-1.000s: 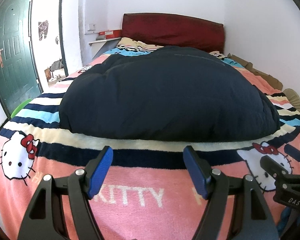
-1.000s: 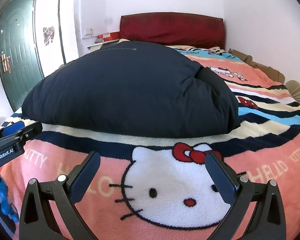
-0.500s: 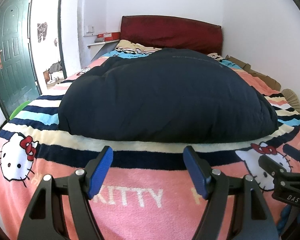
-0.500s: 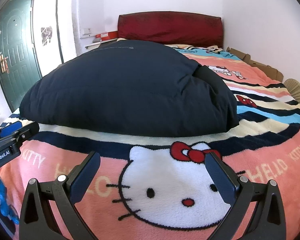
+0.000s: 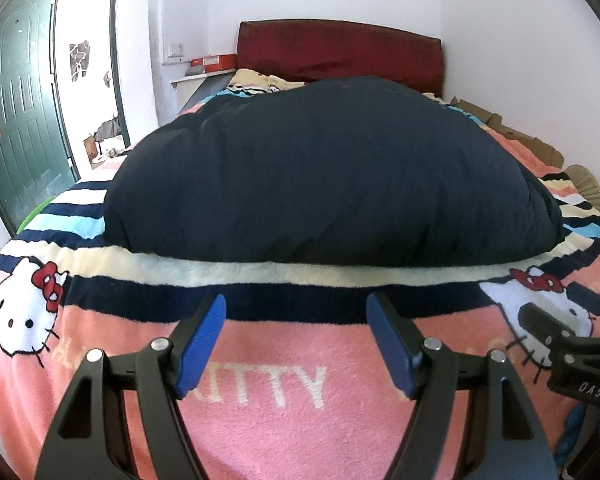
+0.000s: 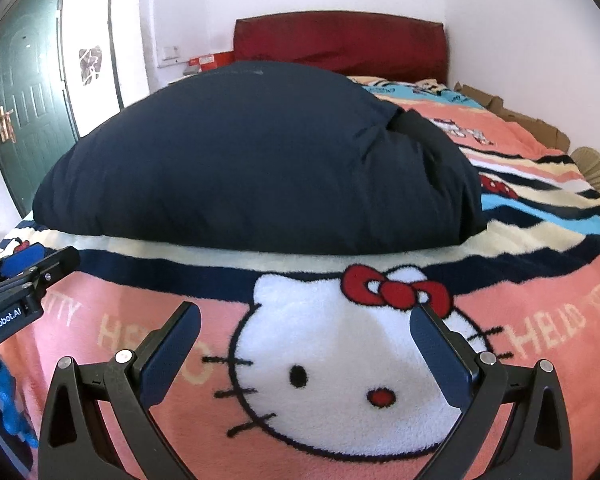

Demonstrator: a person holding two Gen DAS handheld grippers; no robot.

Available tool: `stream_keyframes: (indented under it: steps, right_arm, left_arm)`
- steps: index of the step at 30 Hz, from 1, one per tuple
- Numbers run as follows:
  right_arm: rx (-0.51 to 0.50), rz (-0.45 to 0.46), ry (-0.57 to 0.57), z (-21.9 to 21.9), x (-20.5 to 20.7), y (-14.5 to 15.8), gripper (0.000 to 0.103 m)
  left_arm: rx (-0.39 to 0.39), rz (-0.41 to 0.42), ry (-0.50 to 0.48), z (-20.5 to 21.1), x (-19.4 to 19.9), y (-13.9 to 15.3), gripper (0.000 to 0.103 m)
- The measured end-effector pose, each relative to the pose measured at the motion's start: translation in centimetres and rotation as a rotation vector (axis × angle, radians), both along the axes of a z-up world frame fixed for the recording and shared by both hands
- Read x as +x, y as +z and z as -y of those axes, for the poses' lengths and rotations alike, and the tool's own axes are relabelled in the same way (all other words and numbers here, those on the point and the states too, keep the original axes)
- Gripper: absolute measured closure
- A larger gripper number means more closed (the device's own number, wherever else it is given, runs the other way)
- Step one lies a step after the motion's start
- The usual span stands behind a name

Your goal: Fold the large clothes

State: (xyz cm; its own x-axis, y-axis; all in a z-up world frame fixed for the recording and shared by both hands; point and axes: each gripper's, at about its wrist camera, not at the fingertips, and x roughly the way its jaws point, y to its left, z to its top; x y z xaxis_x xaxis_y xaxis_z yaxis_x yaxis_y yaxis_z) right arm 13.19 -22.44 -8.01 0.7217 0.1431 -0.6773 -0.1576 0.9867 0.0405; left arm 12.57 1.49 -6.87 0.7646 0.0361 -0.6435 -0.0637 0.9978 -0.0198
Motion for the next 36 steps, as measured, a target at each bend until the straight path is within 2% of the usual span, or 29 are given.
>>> stream_keyframes:
  steps: [10,20,36]
  right_arm:
    - [-0.033,-0.039,0.010,-0.5,0.8,-1.9,0.000]
    - [-0.043,-0.048,0.017,-0.9,1.0,-2.4,0.001]
    - [-0.007,0.013,-0.002,-0.6,0.4,-0.4,0.001]
  left_arm:
    - [-0.020,-0.058,-0.008,-0.1,1.3,-2.0,0.031]
    - [-0.028,-0.081,-0.021,-0.6,2.8,-2.9,0.031]
    - [-0.008,-0.001,-0.027,-0.6,2.6,-1.1,0.031]
